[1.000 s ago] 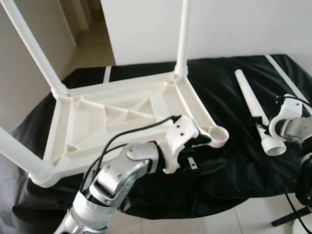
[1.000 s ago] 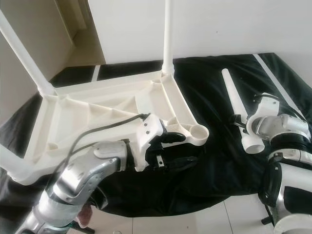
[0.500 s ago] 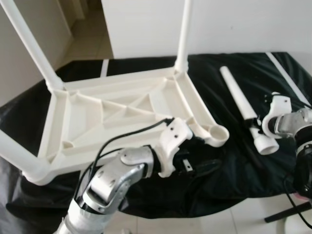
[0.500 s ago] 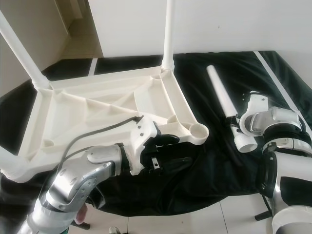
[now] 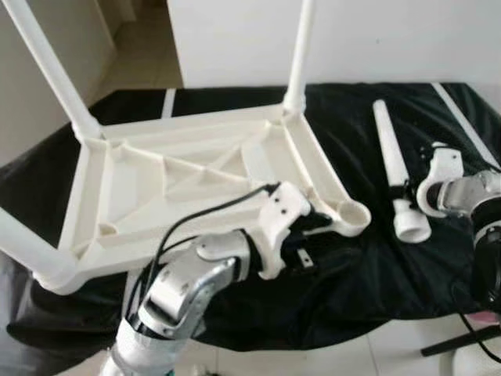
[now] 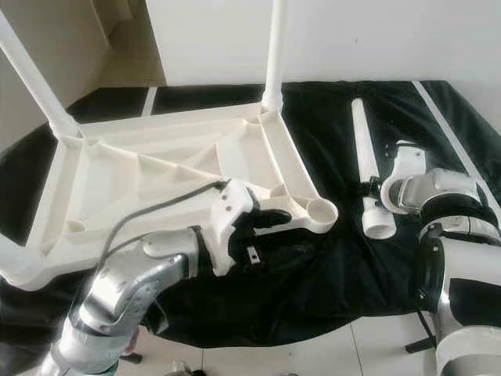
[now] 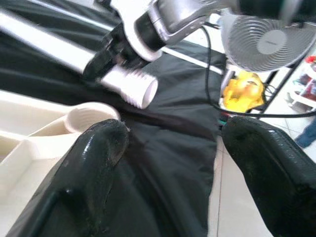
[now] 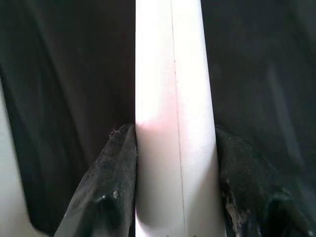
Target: Building children table
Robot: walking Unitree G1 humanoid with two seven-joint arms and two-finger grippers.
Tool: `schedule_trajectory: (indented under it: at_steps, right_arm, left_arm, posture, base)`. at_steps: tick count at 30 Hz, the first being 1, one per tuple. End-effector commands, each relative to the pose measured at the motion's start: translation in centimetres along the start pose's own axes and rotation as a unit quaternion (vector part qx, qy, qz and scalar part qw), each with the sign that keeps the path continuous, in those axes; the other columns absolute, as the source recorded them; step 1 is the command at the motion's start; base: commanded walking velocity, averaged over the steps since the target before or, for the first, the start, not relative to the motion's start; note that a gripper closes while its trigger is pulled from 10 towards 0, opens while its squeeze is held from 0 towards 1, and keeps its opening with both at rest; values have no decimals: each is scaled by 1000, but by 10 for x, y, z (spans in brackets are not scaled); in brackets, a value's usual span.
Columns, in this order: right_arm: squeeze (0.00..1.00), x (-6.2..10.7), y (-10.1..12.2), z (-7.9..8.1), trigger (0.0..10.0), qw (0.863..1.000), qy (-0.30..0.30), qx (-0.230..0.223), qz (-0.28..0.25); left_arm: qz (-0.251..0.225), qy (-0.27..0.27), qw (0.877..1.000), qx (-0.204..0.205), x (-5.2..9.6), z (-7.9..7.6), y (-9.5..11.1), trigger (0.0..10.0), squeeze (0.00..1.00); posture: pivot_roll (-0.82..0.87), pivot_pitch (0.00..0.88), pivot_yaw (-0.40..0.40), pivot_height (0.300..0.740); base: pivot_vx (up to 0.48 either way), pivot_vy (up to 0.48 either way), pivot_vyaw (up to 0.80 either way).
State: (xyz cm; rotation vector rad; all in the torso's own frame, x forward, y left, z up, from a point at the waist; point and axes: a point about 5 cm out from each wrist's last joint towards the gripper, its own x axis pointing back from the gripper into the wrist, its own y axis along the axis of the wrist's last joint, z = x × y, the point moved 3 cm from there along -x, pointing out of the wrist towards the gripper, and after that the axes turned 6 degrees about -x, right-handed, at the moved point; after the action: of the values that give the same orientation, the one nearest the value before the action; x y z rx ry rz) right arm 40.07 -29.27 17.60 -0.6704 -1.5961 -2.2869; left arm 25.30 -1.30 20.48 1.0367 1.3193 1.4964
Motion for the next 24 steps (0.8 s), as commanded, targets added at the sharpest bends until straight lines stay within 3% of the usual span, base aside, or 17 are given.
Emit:
schedule_trajectory:
  at_steps: [1,2,3,7,10,11,13,14,15,19,23,24]
  right_arm:
    - [0,8,31,1,7451,995,7,-6,-104]
    - [0,12,42,1,7451,989,5,-5,-145]
    - [0,16,48,1,10000,984,9,-4,-176]
    - [0,19,53,4,10000,980,20,-3,-198]
    - [0,22,54,12,10000,968,51,6,-246]
    - [0,22,54,12,10000,968,51,6,-246]
    - [0,25,47,25,10000,956,79,13,-283]
    - [0,31,45,27,10000,942,91,1,-323]
    - [0,31,41,29,10000,941,101,-8,-324]
    - [0,35,33,32,10000,933,104,-7,-344]
    - [0,42,15,40,10000,918,99,39,-381]
    - [0,47,3,47,6980,916,114,36,-382]
  left_arm:
    - [-2,39,999,0,-3,14,2,10000,0]
    - [-4,49,999,0,-3,20,3,10000,0]
    - [-6,62,998,0,-4,26,5,10000,0]
    - [-7,74,997,-2,-4,32,6,10000,0]
    - [-4,123,992,-7,-7,57,9,10000,0]
    - [-4,123,992,-7,-7,57,9,10000,0]
    - [3,181,983,-30,-1,81,11,10000,0]
    - [6,201,979,-14,-2,94,10,10000,0]
    - [9,209,978,-8,-3,99,10,10000,0]
    - [9,225,974,-4,-4,108,11,10000,0]
    - [-11,262,965,-15,-3,122,21,10000,0]
    - [-12,275,961,-14,-4,128,24,10000,0]
  posture:
    - [-10,54,-8,740]
    - [-10,54,-8,740]
    - [-10,49,-6,740]
    - [-9,45,-4,740]
    - [-10,29,-3,740]
    - [-10,29,-3,740]
    - [-17,25,3,740]
    - [-29,22,14,740]
    - [-35,23,19,740]
    - [-42,26,24,740]
    - [-49,26,35,740]
    - [-54,27,41,740]
  base:
    - [0,0,0]
    - [0,0,0]
    - [0,0,0]
    - [0,0,0]
    - [0,0,0]
    - [0,0,0]
    - [0,0,0]
    - [0,0,0]
    - [0,0,0]
    - [0,0,0]
    - [0,0,0]
    - [0,0,0]
